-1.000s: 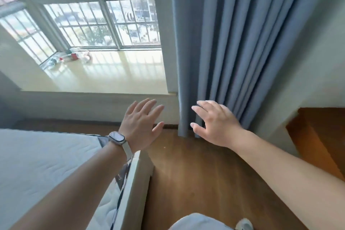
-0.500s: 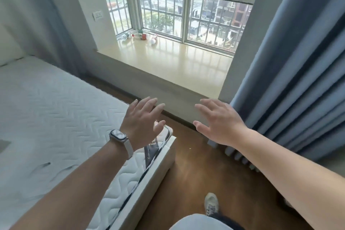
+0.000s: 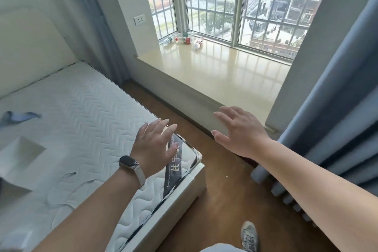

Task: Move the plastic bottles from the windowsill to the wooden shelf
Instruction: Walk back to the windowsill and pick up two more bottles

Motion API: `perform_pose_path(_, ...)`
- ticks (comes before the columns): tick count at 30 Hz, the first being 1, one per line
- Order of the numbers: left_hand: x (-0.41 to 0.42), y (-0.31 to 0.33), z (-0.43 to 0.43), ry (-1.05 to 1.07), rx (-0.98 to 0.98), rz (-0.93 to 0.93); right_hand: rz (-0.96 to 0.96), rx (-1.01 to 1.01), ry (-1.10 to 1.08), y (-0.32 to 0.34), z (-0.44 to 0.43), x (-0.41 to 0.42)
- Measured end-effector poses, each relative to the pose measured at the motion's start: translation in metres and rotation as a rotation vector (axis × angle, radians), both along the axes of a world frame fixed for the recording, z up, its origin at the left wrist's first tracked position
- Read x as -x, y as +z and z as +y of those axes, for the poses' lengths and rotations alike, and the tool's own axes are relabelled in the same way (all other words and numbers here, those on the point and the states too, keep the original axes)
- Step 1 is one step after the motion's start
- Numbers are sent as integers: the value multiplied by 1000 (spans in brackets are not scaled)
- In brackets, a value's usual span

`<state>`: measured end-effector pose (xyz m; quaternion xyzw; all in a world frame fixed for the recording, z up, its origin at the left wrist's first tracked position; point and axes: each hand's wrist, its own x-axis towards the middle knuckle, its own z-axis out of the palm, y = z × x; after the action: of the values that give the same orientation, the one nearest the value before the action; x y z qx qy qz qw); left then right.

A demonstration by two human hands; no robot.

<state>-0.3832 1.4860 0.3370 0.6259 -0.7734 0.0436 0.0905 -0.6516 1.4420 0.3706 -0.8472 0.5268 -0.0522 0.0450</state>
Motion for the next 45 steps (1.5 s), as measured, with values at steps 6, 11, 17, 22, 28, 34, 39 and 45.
perform_pose_path(6, 105, 1, -64, -2, 24, 2, 25, 10, -2, 6, -70, 106)
perform_pose_path(11, 155, 13, -92, 30, 31, -6, 9, 2, 34, 8, -100, 148)
perform_pose_path(17, 178, 31, -119, 38, 53, -37, -52, 32, 43, 9, -119, 174)
perform_pose_path(22, 187, 33, -146, 18, 34, -54, -74, 11, 58, 8, -134, 180)
perform_pose_path(28, 178, 23, -189, 16, 37, -27, -41, -7, 44, 3, -170, 172)
perform_pose_path(34, 145, 7, -252, 33, 32, 9, 26, -12, 52, 4, -236, 142)
perform_pose_path(39, 105, -1, -316, 72, 47, 44, 75, -9, 90, 12, -311, 98)
perform_pose_path(45, 50, 4, -389, 89, 72, 49, 72, 27, 119, 18, -394, 40)
